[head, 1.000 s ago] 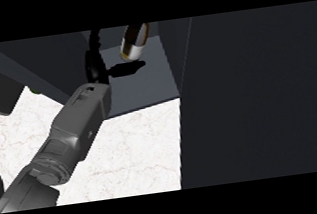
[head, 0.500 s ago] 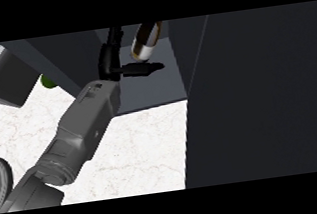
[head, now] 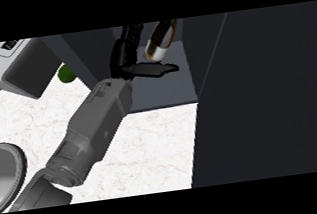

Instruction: Pick up the wine, place it into the cabinet and close the cabinet

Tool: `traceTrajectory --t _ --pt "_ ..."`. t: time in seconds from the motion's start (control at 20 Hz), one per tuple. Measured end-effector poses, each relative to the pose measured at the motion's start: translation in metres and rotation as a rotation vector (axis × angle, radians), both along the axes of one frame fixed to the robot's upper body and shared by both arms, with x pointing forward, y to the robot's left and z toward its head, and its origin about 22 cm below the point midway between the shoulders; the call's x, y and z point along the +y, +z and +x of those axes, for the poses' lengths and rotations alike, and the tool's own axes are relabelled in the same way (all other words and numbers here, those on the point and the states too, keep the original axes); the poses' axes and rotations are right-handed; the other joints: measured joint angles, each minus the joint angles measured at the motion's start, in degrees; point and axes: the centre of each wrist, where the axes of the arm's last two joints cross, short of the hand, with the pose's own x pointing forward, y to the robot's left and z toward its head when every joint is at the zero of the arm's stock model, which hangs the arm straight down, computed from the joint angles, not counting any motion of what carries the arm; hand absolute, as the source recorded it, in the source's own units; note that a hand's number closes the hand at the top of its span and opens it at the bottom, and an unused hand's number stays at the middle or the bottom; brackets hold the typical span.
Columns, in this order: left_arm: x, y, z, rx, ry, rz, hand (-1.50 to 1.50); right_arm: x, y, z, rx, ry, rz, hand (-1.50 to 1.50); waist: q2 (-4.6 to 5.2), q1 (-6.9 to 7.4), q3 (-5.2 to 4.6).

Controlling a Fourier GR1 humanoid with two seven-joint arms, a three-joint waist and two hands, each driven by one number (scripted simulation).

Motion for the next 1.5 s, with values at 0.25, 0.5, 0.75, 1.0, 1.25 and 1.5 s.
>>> traceTrajectory --t 0.25,0.5,0.75,1.0,1.25,1.5 --pt "-0.008 0.006 -0.004 -0.029 -0.033 0.012 -1.5 -0.001 0.003 -0.002 0.013 -0.029 -0.006 -1.5 -0.77 1.55 0.14" --pt "-0.028 0.022 -0.016 -0.053 -0.101 0.016 -1.5 -0.003 0.002 -0.003 0.023 -0.043 -0.012 -1.5 -1.46 2.89 0.23" --pt "-0.049 0.038 -0.042 -0.075 -0.147 0.013 -1.5 -0.002 0.004 -0.004 0.015 -0.049 -0.021 -1.5 -1.67 3.47 0.25" --pt "-0.062 0.042 -0.084 -0.054 -0.127 -0.016 -1.5 0.001 0.007 -0.004 0.002 -0.041 -0.02 -1.5 -1.44 3.06 0.25" --pt "-0.064 0.039 -0.128 -0.038 -0.077 -0.045 -1.5 0.004 0.009 -0.005 -0.003 -0.036 -0.023 -1.5 -1.14 2.83 0.31" --pt "-0.067 0.037 -0.175 -0.02 -0.053 -0.11 -1.5 0.004 0.014 -0.005 -0.022 -0.04 -0.021 -1.5 -1.01 2.66 0.3"
